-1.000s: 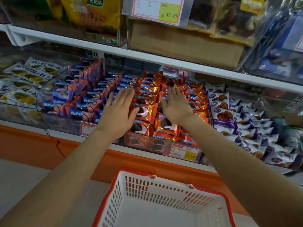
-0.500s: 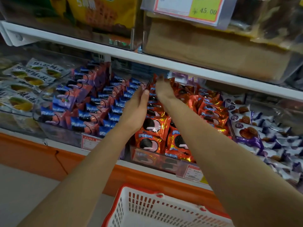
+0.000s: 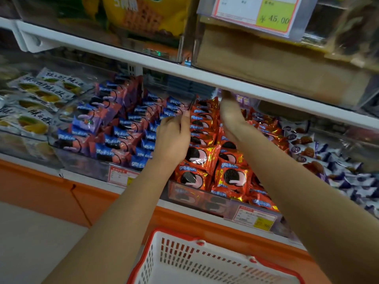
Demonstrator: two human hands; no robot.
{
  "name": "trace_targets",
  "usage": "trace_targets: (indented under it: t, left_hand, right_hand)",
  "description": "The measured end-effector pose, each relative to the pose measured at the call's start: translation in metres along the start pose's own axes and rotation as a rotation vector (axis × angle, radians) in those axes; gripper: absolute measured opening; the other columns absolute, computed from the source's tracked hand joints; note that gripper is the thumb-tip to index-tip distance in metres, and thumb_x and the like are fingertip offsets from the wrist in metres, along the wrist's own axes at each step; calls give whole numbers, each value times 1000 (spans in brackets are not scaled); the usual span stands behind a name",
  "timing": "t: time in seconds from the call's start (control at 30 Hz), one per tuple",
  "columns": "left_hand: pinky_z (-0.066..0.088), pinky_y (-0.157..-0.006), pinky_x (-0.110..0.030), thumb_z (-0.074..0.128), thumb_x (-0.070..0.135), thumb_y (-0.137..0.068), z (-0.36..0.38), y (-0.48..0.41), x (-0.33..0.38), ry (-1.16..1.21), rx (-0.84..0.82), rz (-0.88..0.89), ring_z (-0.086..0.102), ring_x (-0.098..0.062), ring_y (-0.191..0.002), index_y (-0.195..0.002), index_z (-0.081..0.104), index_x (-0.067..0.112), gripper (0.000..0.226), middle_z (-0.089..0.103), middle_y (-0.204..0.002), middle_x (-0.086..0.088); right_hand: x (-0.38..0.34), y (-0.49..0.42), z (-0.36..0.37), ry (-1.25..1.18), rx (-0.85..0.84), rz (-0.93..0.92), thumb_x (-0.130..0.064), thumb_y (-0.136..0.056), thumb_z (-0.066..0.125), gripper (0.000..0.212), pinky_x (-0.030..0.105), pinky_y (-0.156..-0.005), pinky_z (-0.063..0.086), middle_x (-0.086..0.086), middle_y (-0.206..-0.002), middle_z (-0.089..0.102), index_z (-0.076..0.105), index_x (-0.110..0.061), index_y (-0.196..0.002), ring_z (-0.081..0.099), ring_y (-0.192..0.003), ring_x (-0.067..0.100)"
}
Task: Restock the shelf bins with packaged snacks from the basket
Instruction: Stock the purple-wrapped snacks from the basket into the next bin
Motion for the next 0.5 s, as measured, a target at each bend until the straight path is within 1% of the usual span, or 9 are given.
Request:
trace_targets:
  t: [0.07,0.1,0.17,0.2,0.23,0.27,0.37,0.43,0.5]
  left_hand:
    - [42,-90,-47,23,33,-102,1,0,-3,33,-18,-30,55,-35,-103,-89,63,1,53,65,-95,-18]
    - [42,-94,-47,24,33,-101,1,0,-5,38,-30,-49,54,-36,-108,-100,64,1,52,65,-105,-19]
    - [37,-102,-45,29,32,-101,-1,3,-7,25,-48,-78,49,-36,-120,-117,62,4,46,60,-121,-19]
    - [33,-107,-44,29,29,-100,-3,4,-7,-11,-59,-65,43,-35,-127,-123,60,6,45,56,-129,-19]
    - [29,-110,-43,30,24,-99,-5,7,-8,-59,-64,-43,37,-35,-133,-129,57,8,44,53,-135,-19]
    - [24,-113,-42,33,20,-99,-7,9,-10,-90,-60,-27,32,-32,-137,-133,55,10,42,49,-139,-18]
    - [18,-115,-38,41,16,-97,-13,18,-14,-125,-45,8,25,-29,-141,-136,52,16,41,45,-144,-17]
    - [15,-113,-37,40,17,-98,-14,21,-15,-145,-54,13,22,-27,-141,-137,51,16,40,44,-144,-14]
    - [17,-112,-37,41,17,-98,-13,21,-15,-156,-40,32,27,-27,-139,-136,52,14,39,47,-141,-14]
  right_hand:
    - [13,15,-2,8,-31,4,-32,-103,23,43,20,-93,40,7,-127,56,45,-12,-134,52,-116,19]
    - [17,26,2,-6,-33,-20,-36,-101,25,46,23,-96,42,7,-127,56,46,-12,-135,53,-116,21]
    - [20,49,16,64,-26,-52,-31,-100,26,49,16,-94,43,8,-131,52,42,-5,-138,51,-118,22]
    - [20,52,24,103,-32,-63,-29,-100,23,50,20,-101,39,13,-135,49,40,0,-138,47,-123,25]
    - [21,55,29,147,-45,-69,-29,-100,22,51,29,-106,35,18,-137,46,40,4,-136,44,-127,29]
    - [20,57,33,152,-55,-54,-27,-101,23,50,35,-107,35,21,-137,45,40,5,-135,43,-128,32]
    - [20,55,26,187,47,-80,-19,-103,26,43,23,-101,33,19,-142,41,35,2,-140,39,-130,31]
    - [21,52,21,199,101,-68,-20,-102,26,42,32,-106,32,16,-144,40,35,-4,-140,39,-130,30]
    - [17,57,28,206,7,-8,-27,-98,28,45,43,-104,37,20,-136,48,41,-4,-135,48,-122,34]
Point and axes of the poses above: each hand's wrist, its own y-axis away from the middle knuckle, its own z-axis out of the palm, x = y × z, the point moved 2 cm from there along -y, towards the middle knuckle
